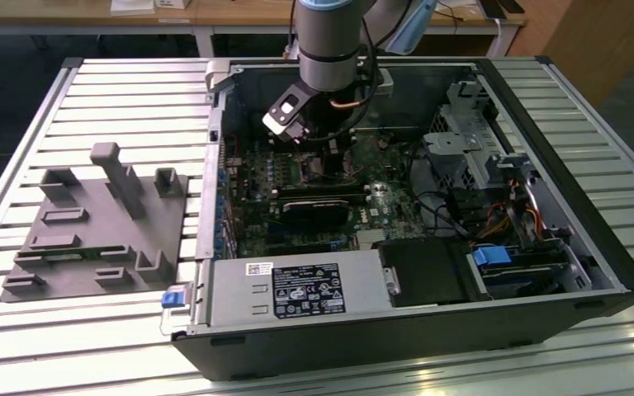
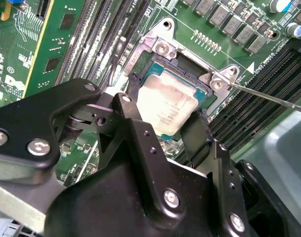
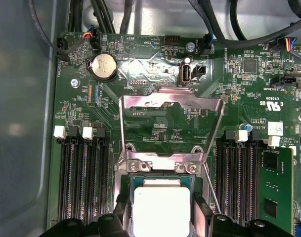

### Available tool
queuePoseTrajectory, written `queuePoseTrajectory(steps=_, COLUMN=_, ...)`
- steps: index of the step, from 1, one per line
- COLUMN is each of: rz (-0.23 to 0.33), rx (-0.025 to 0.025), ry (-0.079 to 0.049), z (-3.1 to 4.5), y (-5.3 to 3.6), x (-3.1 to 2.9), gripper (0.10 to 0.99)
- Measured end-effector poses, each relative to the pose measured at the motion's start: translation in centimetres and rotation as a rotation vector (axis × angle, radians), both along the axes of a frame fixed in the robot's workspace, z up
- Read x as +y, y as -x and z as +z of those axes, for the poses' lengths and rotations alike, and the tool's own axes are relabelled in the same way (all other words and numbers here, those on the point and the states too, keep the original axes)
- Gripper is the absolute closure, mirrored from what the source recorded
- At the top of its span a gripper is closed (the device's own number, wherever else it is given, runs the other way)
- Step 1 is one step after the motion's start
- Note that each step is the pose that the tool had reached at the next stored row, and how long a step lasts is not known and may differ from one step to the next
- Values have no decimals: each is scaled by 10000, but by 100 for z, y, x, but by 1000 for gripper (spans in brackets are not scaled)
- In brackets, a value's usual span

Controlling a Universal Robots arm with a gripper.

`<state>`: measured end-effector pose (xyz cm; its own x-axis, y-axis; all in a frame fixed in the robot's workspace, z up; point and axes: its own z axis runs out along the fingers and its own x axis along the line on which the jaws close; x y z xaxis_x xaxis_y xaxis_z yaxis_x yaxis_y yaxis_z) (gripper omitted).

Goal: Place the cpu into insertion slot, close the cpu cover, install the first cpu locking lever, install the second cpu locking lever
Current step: 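Place the cpu into insertion slot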

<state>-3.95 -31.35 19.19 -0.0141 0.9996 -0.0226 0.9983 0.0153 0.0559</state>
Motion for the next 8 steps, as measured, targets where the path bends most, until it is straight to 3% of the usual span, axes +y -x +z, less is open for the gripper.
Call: queuePoseTrajectory(steps=8, rz=0, rx=-2, ry=-4, z=30, y=-2, x=1, gripper=471)
